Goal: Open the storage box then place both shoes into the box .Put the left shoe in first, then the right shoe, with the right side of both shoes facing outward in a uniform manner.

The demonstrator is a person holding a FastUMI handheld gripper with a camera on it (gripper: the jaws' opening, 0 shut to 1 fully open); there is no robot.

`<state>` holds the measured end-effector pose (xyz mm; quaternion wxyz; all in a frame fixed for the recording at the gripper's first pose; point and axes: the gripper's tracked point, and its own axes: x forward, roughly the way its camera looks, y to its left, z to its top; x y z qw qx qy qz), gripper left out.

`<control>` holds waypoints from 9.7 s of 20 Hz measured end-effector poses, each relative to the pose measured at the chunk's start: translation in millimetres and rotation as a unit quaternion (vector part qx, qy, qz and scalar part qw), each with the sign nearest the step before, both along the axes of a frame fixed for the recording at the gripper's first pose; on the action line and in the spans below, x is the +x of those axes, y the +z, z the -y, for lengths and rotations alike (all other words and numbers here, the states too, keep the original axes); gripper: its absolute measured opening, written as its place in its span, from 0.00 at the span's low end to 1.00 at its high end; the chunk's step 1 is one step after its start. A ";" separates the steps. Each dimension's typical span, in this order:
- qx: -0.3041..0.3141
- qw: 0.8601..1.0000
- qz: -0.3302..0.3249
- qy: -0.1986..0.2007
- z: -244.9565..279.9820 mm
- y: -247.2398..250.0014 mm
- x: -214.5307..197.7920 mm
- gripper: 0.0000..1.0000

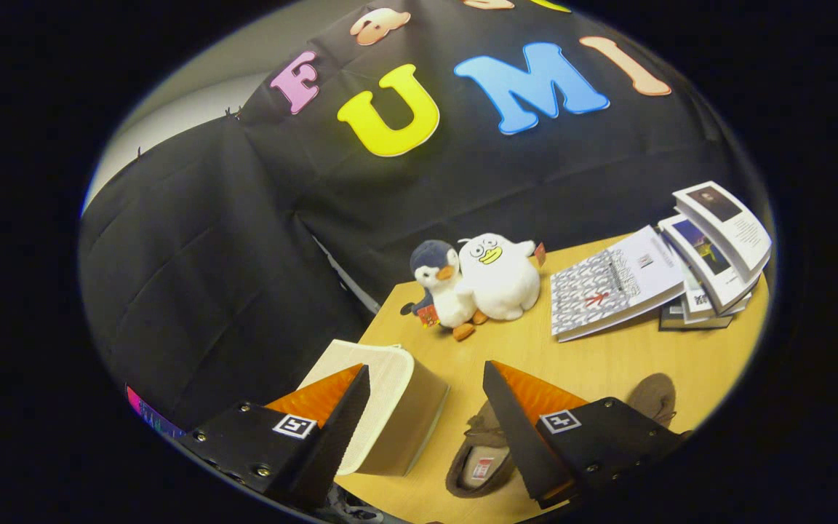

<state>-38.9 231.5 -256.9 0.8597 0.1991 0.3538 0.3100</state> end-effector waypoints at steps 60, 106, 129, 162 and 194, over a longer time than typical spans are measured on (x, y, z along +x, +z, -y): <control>0.001 0.954 -0.123 0.273 -427.4 62.5 -132.6 0.08; -0.128 0.990 -0.057 0.029 -23.3 20.5 -23.7 0.88; -0.248 0.950 -0.185 0.043 46.8 -187.3 -50.5 0.88; -0.204 0.960 -0.086 0.173 -174.8 -29.7 -10.7 0.00; -0.197 0.979 -0.053 0.024 -6.9 -0.5 57.5 0.99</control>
